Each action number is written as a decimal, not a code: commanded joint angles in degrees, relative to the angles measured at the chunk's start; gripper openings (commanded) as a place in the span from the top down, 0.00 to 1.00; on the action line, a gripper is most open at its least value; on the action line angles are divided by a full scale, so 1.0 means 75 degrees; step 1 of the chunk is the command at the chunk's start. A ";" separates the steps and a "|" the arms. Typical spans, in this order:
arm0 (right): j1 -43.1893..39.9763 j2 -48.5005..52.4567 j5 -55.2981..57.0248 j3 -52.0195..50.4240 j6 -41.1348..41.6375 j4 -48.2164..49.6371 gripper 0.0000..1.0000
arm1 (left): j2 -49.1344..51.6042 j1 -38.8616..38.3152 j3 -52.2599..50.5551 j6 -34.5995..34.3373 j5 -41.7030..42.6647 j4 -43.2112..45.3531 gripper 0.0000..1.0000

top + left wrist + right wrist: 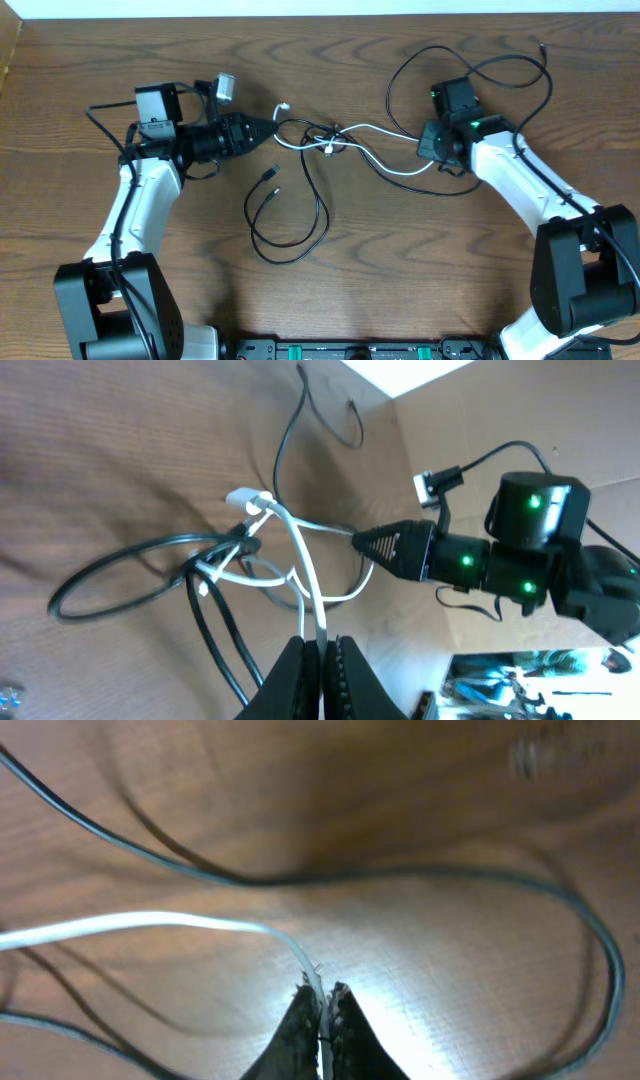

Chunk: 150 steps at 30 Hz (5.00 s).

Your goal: Untangle cables

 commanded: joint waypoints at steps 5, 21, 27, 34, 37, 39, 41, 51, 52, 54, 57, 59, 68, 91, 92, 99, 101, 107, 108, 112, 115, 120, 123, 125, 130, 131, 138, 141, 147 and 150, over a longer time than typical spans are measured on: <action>-0.0087 -0.0122 -0.1944 -0.0058 -0.1486 -0.0472 0.71 | -0.0044 -0.1489 0.0058 -0.0898 -0.2567 -0.0452 0.93; -0.0146 -0.0122 -0.5091 -0.0006 -0.2742 0.2139 0.46 | -0.0044 -0.2731 0.0058 -0.1096 -0.4051 -0.1580 0.93; 0.0312 -0.0119 -0.3657 -0.0012 -0.3212 0.2588 0.49 | -0.0044 -0.2728 0.0058 -0.0440 -0.4045 -0.2442 0.93; 0.0490 0.0233 -0.3462 -0.0012 -0.3908 0.2935 0.42 | -0.0044 -0.2731 0.0058 -0.0434 -0.3824 -0.2824 0.93; 0.0487 0.0592 -0.3494 -0.0012 -0.4736 0.2949 0.39 | -0.0044 -0.2731 0.0058 -0.0414 -0.3351 -0.2804 0.93; 0.0495 0.0801 -0.3646 -0.0009 -0.5260 0.2952 0.41 | -0.0044 -0.2731 0.0058 -0.0414 -0.3010 -0.2742 0.93; 0.0519 0.1011 -0.4141 -0.0009 -0.5627 0.2952 0.42 | -0.0044 -0.2731 0.0058 -0.0405 -0.2637 -0.2669 0.93; 0.0624 0.1976 -0.4465 -0.0009 -0.6158 0.4409 0.43 | -0.0044 -0.2731 0.0058 0.0574 -0.2060 -0.3593 0.93; 0.0627 0.2040 -0.4465 -0.0009 -0.6181 0.4590 0.43 | -0.0044 -0.2731 0.0058 0.0761 -0.1897 -0.3722 0.93; 0.0638 0.2229 -0.4476 -0.0009 -0.6178 0.4817 0.44 | -0.0044 -0.2731 0.0058 0.0935 -0.1751 -0.3844 0.93; 0.0644 0.2200 -0.4771 -0.0003 -0.6178 0.4785 0.43 | -0.0044 -0.2728 0.0058 0.0933 -0.1801 -0.3710 0.93; 0.0644 0.2174 -0.5286 0.0009 -0.6178 0.4680 0.41 | -0.0044 -0.2731 0.0058 0.0927 -0.1877 -0.3590 0.93; 0.0425 0.2159 -0.5785 0.0303 -0.5881 0.4135 0.49 | -0.0044 -0.2728 0.0058 -0.0414 -0.3057 -0.2323 0.93; 0.0414 0.2162 -0.5741 0.0303 -0.5715 0.4010 0.46 | -0.0041 -0.4065 0.0055 -0.2232 -0.6505 -0.2340 0.92; 0.0414 0.2162 -0.6038 0.0303 -0.5668 0.4095 0.46 | -0.0041 -0.4156 0.0055 -0.2221 -0.6178 -0.2294 0.92; 0.0402 0.2162 -0.6059 0.0303 -0.4060 0.4739 0.45 | -0.0041 -0.4202 0.0055 -0.1760 -0.5869 -0.2049 0.83; 0.0399 0.2162 -0.5919 0.0303 -0.4060 0.4707 0.44 | -0.0041 -0.4202 0.0055 -0.1769 -0.5863 -0.2081 0.76; 0.0385 0.2162 -0.5837 0.0303 -0.4057 0.4692 0.44 | -0.0041 -0.4412 0.0058 -0.1801 -0.5861 -0.2410 0.45; 0.0385 0.2162 -0.5837 0.0303 -0.4057 0.4695 0.44 | -0.0041 -0.4441 0.0061 -0.1836 -0.5872 -0.2416 0.39; 0.0385 0.2162 -0.5840 0.0303 -0.4051 0.4701 0.44 | -0.0044 -0.4450 0.0621 -0.2314 -0.5878 -0.2833 0.18; 0.0385 0.2162 -0.5837 0.0303 -0.4051 0.4701 0.44 | -0.0044 -0.4453 0.1253 -0.2556 -0.6545 -0.2940 0.16; 0.0385 0.2162 -0.5837 0.0303 -0.4051 0.4704 0.43 | 0.0087 -0.4459 0.1323 -0.3375 -0.8486 -0.2381 0.34; 0.0385 0.2162 -0.5837 0.0303 -0.4051 0.4721 0.43 | 0.0478 -0.4459 0.1294 -0.3643 -0.9299 -0.1784 0.36; 0.0385 0.2162 -0.5837 0.0303 -0.4048 0.4724 0.43 | 0.0796 -0.4459 0.1294 -0.3803 -0.9396 -0.1332 0.36; 0.0385 0.2162 -0.5837 0.0303 -0.4051 0.4724 0.43 | 0.1381 -0.4468 0.1294 -0.4351 -0.9358 -0.1055 0.35; 0.0388 0.2162 -0.5837 0.0303 -0.4051 0.4727 0.43 | 0.1448 -0.4468 0.1294 -0.4348 -0.9358 -0.1058 0.35; 0.0408 0.2162 -0.5837 0.0303 -0.4051 0.4739 0.42 | 0.1539 -0.4465 0.1294 -0.4433 -0.9795 -0.0930 0.35; 0.0411 0.2162 -0.5840 0.0303 -0.4051 0.4750 0.43 | 0.1638 -0.4465 0.1294 -0.4476 -0.9792 -0.0790 0.35; 0.0431 0.2162 -0.5837 0.0303 -0.4054 0.4753 0.42 | 0.2037 -0.4465 0.1294 -0.4750 -0.9795 -0.0166 0.35; 0.0428 0.2162 -0.5840 0.0303 -0.4051 0.4753 0.42 | 0.2165 -0.4465 0.1294 -0.4774 -0.9798 0.0003 0.39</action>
